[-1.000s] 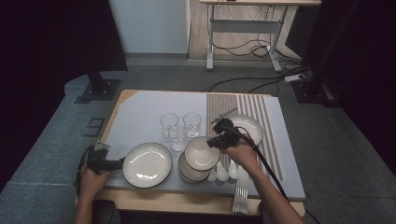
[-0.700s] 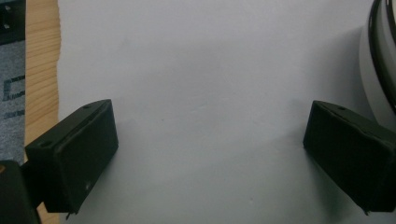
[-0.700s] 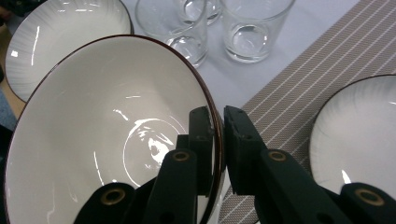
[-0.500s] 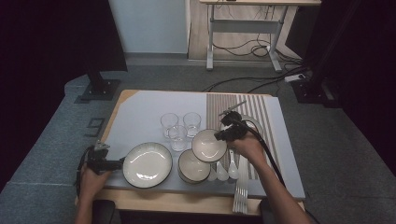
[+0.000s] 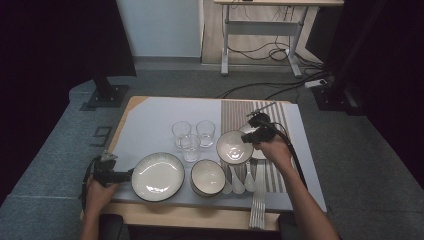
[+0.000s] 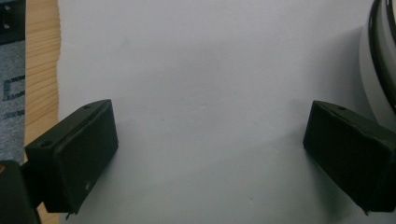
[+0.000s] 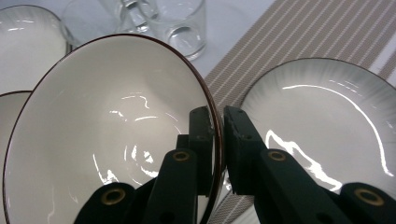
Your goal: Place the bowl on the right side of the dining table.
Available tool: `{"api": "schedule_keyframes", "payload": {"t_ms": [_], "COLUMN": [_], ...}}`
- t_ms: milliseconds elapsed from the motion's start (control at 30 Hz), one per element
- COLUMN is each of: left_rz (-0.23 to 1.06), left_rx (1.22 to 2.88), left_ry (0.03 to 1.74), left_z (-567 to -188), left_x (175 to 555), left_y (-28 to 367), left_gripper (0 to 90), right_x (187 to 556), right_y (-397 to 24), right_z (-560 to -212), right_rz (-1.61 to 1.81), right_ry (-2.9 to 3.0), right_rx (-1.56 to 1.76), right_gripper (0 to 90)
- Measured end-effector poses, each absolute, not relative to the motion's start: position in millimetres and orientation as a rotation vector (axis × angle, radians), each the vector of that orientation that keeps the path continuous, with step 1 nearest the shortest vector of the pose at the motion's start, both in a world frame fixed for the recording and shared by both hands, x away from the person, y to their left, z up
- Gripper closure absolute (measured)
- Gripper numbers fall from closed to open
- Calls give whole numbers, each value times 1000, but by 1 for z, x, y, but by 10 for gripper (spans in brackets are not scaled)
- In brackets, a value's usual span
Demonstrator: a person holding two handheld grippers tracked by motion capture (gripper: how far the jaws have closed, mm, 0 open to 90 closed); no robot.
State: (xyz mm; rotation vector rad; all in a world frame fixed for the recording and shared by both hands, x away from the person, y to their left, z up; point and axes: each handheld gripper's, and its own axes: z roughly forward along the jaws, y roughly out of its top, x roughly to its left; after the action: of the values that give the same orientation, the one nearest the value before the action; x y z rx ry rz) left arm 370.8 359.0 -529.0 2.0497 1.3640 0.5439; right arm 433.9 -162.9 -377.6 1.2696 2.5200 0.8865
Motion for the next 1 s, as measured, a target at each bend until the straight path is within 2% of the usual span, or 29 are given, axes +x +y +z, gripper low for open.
{"api": "schedule_keyframes", "payload": {"t_ms": [533, 1000], "left_rz": [544, 544], "left_rx": [2048, 2048], "left_ry": [1364, 1364], "left_z": [-529, -529], "left_x": [371, 371], "left_y": [359, 359], "left_gripper": [29, 29], "right_x": [458, 478], "right_y": [-198, -229], "right_z": [-384, -406], "right_rz": [832, 776], "right_ry": [2419, 2347], "right_rx": [1393, 1521], "right_gripper": [816, 816]}}
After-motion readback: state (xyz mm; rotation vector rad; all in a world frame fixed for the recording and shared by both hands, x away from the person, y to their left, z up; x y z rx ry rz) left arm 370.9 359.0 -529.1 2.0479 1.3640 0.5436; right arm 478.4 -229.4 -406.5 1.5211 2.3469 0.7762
